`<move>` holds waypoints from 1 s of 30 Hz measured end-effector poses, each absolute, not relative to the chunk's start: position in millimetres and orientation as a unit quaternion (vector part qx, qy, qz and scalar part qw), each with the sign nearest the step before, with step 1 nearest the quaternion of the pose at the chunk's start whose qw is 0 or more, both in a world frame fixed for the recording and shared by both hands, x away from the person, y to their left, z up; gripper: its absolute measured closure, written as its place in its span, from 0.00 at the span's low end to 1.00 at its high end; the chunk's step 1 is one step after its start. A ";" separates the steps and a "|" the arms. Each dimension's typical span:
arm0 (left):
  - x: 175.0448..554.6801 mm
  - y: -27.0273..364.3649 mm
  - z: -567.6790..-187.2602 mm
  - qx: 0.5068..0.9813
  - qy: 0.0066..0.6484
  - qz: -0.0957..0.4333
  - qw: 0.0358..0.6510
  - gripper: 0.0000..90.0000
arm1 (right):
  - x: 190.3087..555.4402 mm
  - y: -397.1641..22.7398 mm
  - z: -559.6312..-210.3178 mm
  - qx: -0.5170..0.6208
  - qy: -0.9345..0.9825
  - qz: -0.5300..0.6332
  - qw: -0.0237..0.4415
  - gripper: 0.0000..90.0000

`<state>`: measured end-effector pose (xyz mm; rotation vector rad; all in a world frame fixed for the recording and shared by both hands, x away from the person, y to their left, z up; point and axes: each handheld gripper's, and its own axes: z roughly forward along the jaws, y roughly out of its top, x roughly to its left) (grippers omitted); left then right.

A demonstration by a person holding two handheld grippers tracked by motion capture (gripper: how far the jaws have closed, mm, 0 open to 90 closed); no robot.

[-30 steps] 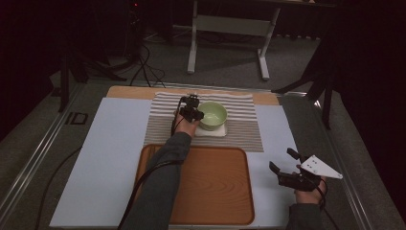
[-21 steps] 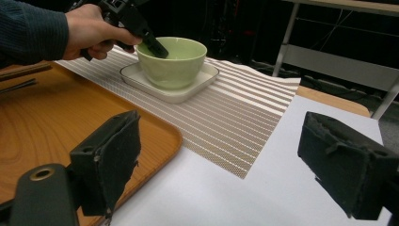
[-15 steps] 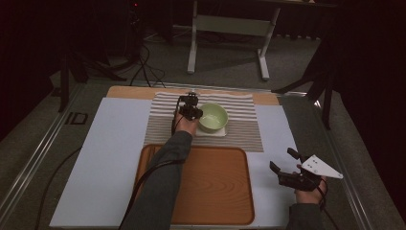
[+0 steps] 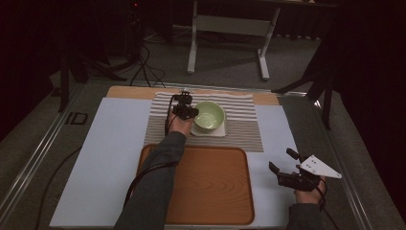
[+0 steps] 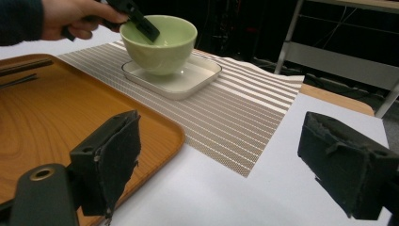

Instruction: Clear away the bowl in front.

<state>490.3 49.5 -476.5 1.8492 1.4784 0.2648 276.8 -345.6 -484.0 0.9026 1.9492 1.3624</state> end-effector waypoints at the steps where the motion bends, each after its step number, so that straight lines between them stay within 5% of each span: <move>1: 488.2 51.0 -475.3 0.720 0.576 0.101 0.374 0.93 | 276.8 -345.9 -484.0 0.339 0.732 0.512 0.295 0.14; 30: 433.0 76.7 -451.8 0.750 0.527 0.067 0.394 0.92 | 277.6 -342.6 -485.9 0.337 0.739 0.505 0.294 0.14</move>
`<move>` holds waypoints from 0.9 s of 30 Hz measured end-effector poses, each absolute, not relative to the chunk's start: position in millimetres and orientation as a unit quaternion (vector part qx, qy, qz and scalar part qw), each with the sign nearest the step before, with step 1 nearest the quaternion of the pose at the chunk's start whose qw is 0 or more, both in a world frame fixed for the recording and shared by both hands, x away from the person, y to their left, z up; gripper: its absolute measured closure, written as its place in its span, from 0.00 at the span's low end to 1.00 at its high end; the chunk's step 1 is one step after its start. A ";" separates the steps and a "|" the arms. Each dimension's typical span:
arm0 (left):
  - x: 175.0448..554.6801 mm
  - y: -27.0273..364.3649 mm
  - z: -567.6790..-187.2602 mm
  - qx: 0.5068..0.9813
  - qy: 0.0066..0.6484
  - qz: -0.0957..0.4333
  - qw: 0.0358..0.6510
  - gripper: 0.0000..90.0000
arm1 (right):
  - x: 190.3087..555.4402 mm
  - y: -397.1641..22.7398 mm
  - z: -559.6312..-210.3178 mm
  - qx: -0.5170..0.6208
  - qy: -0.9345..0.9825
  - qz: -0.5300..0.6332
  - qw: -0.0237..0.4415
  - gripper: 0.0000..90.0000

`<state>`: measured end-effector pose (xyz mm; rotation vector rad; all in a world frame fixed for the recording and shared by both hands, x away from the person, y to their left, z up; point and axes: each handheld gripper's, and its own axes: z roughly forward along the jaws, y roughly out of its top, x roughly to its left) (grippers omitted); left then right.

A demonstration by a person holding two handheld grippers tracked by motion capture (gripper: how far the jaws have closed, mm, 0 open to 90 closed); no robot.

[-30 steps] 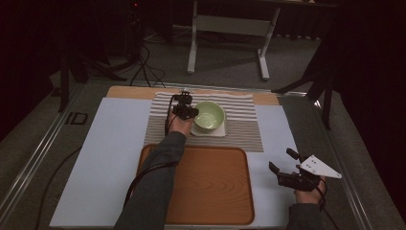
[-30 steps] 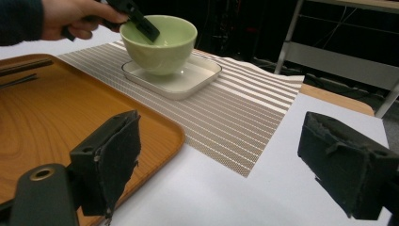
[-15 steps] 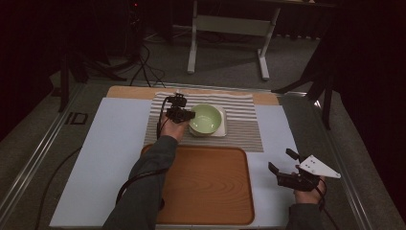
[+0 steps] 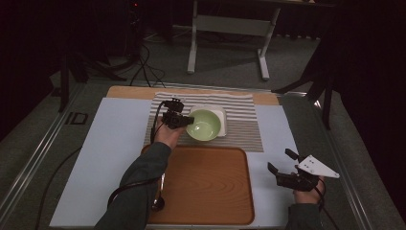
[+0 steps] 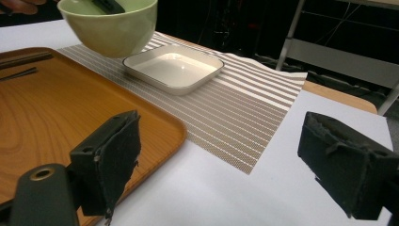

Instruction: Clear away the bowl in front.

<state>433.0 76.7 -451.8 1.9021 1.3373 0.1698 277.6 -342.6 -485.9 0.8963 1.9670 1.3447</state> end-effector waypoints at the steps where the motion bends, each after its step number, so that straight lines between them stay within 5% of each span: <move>1: 430.6 76.8 -451.6 0.752 0.524 0.067 0.394 0.92 | 277.6 -342.4 -485.9 0.336 0.739 0.505 0.293 0.14; 27: 363.0 99.8 -463.4 0.755 0.517 0.048 0.400 0.92 | 277.7 -340.4 -486.1 0.335 0.741 0.504 0.292 0.14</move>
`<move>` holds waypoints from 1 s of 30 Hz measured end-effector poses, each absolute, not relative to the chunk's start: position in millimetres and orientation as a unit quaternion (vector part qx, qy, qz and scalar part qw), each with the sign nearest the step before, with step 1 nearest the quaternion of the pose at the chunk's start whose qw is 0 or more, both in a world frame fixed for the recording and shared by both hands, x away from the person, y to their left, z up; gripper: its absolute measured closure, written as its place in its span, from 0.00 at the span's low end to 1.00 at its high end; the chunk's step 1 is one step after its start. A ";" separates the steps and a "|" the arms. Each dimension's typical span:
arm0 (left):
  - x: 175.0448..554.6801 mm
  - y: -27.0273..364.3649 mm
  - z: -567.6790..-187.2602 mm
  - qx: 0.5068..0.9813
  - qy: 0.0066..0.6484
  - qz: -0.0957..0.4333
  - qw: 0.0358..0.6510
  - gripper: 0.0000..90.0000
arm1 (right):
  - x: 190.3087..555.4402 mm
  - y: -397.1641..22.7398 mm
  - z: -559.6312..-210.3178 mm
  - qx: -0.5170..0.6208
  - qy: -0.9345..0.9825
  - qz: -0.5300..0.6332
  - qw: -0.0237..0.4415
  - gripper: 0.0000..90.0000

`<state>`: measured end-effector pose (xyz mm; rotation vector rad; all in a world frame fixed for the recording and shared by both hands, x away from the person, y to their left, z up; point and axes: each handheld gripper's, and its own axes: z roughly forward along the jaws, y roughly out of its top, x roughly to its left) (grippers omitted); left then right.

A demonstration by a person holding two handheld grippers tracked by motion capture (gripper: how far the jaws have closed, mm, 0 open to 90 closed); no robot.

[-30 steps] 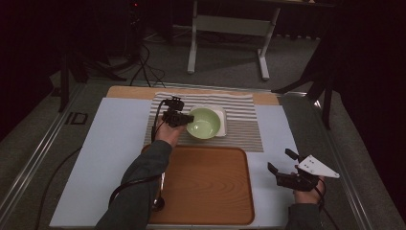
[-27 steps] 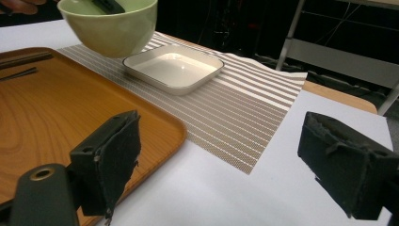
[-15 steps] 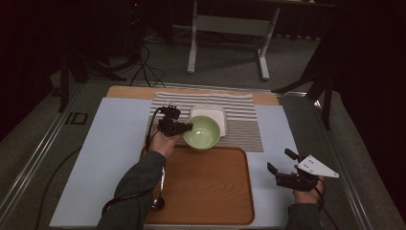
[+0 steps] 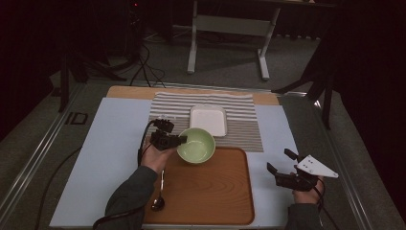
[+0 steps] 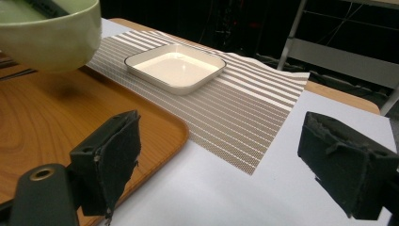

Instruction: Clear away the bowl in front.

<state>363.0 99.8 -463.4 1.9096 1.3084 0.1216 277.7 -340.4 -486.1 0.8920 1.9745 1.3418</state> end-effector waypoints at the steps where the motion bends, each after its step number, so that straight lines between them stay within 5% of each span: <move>1: 360.4 100.1 -465.2 0.755 0.517 0.050 0.399 0.92 | 277.7 -340.2 -486.1 0.335 0.741 0.503 0.292 0.14; 30: 305.8 111.5 -499.3 0.775 0.508 0.040 0.374 0.92 | 278.4 -338.6 -486.8 0.334 0.743 0.502 0.291 0.14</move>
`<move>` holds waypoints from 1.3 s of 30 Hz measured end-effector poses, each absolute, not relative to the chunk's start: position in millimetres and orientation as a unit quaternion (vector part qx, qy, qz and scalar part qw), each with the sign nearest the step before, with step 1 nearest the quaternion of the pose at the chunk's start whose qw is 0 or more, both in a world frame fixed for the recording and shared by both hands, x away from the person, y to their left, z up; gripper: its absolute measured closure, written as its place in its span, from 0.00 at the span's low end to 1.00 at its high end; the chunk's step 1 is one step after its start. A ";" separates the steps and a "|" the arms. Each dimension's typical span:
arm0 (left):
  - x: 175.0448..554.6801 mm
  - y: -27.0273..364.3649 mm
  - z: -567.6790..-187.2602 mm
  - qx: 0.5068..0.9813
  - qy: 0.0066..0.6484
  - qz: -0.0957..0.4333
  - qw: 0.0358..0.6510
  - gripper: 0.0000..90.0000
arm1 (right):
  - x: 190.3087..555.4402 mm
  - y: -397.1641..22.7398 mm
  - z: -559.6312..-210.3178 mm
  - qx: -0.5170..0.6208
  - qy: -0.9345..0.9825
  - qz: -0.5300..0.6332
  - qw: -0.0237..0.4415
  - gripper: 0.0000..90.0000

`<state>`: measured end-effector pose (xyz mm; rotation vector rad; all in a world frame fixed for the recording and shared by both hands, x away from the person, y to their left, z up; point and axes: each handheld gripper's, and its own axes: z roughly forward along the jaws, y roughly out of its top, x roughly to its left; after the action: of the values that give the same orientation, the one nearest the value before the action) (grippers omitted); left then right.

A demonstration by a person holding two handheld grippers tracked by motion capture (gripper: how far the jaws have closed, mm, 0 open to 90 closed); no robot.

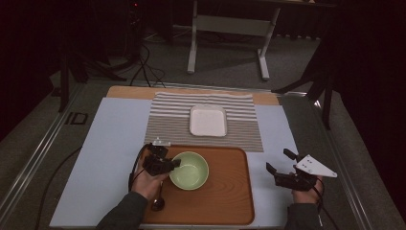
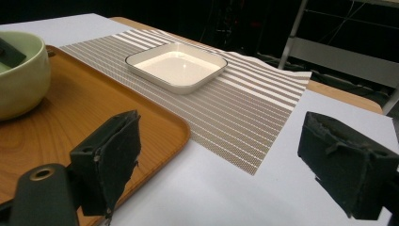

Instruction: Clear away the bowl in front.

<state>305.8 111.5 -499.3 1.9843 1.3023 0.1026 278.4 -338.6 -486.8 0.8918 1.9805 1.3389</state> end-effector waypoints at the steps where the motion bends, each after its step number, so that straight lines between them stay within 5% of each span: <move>1: 305.2 111.7 -499.8 0.774 0.510 0.041 0.372 0.92 | 278.3 -338.6 -486.8 0.335 0.743 0.502 0.290 0.14; 30: 301.1 115.6 -504.7 0.787 0.503 0.031 0.355 0.92 | 278.0 -338.4 -486.3 0.334 0.743 0.502 0.291 0.14; 39: 300.5 124.4 -500.2 0.779 0.497 0.016 0.383 0.63 | 278.1 -338.4 -486.3 0.333 0.743 0.502 0.292 0.14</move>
<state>300.5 124.4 -500.2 1.9860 1.2666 0.0411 278.1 -338.4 -486.3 0.8872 1.9800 1.3373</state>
